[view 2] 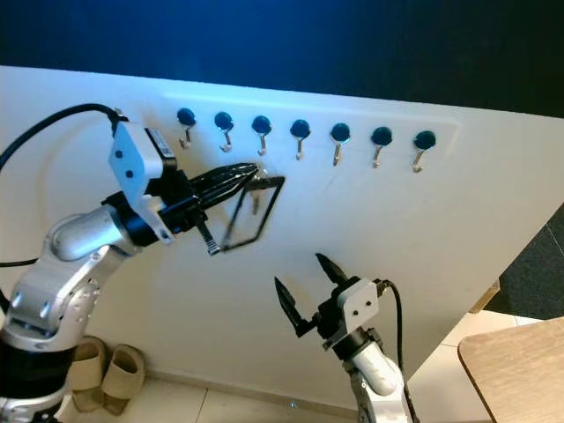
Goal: Hang keys on a hook
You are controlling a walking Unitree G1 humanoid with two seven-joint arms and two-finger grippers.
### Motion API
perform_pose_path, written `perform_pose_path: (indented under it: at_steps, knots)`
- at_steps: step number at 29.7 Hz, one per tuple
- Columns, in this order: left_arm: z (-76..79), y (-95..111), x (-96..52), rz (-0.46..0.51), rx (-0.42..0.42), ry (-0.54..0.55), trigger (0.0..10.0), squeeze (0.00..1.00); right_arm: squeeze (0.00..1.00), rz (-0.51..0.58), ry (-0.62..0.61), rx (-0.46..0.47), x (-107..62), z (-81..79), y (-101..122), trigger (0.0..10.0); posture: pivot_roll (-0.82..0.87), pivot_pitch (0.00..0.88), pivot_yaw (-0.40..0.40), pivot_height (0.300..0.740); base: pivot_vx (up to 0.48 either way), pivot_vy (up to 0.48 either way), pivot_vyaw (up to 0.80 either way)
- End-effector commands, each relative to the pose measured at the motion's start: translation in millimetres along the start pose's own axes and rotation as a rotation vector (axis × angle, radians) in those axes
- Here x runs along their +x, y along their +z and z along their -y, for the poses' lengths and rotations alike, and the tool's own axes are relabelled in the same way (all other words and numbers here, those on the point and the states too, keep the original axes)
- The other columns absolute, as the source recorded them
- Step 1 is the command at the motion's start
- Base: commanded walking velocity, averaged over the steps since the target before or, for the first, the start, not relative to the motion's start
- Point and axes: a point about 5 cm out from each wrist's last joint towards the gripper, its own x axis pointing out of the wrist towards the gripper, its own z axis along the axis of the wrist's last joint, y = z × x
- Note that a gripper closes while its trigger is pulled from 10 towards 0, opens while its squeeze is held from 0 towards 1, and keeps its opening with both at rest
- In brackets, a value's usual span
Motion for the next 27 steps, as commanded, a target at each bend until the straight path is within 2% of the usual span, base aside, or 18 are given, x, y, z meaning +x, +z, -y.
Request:
perform_pose_path:
  at_steps: [1,9,17,23,27]
  knots:
    - [-2.7,13.3,-3.9,0.043,0.036,0.009,10.0,0.0,0.0,0.006,0.009,0.013,0.3,-1.1,2.6,10.0,0.04,0.064,-0.019,0.74,0.0,0.0,0.0]
    - [-9.5,22.3,-5.3,0.083,0.058,0.05,10.0,0.0,0.0,-0.008,0.013,0.026,-0.9,-1.5,3.5,10.0,0.04,0.065,-0.022,0.74,0.0,0.0,0.0]
    - [-12.3,23.1,-7.3,0.08,0.056,0.063,10.0,0.0,0.0,0.025,0.051,0.026,-3.2,-3.1,10.4,10.0,0.04,0.067,-0.024,0.74,0.0,0.0,0.0]
    - [-14.4,17.7,-6.9,0.053,0.048,0.084,10.0,0.0,0.0,0.044,0.071,0.038,-4.3,-3.7,14.5,10.0,0.04,0.064,-0.024,0.74,0.0,0.0,0.0]
    - [-16.3,8.4,-4.1,-0.006,0.048,0.114,10.0,0.0,0.0,0.043,0.082,0.044,-5.2,-4.6,15.6,10.0,0.04,0.061,-0.023,0.74,0.0,0.0,0.0]
